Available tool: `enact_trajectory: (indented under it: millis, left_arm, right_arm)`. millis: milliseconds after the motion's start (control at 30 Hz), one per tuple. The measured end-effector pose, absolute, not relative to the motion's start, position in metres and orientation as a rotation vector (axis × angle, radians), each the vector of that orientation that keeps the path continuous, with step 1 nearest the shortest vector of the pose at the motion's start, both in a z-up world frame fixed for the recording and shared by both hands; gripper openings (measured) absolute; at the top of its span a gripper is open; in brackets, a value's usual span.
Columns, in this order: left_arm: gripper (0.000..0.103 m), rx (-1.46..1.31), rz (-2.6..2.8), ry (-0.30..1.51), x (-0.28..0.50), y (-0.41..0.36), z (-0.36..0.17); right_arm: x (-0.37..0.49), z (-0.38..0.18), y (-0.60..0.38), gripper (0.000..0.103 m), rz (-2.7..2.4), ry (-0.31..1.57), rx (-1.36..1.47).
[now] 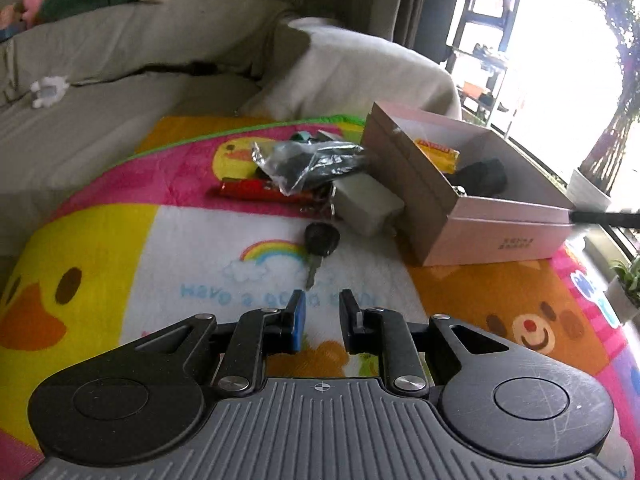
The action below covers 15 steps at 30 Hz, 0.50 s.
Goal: Organize rigid objects
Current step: 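Place the orange bottle into the pink box and open the right gripper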
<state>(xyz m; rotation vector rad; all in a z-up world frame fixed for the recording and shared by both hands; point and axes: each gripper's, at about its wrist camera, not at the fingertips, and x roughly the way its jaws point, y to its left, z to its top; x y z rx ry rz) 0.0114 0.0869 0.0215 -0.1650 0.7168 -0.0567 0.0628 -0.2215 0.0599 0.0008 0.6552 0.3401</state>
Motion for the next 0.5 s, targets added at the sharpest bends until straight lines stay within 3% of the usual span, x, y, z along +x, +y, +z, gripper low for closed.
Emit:
enact_trajectory:
  millis: [500]
  left_arm:
    - [0.020, -0.168, -0.044, 0.637, 0.069, 0.082, 0.050]
  right_arm:
    - [0.002, -0.013, -0.192, 0.044, 0.320, 0.676, -0.094]
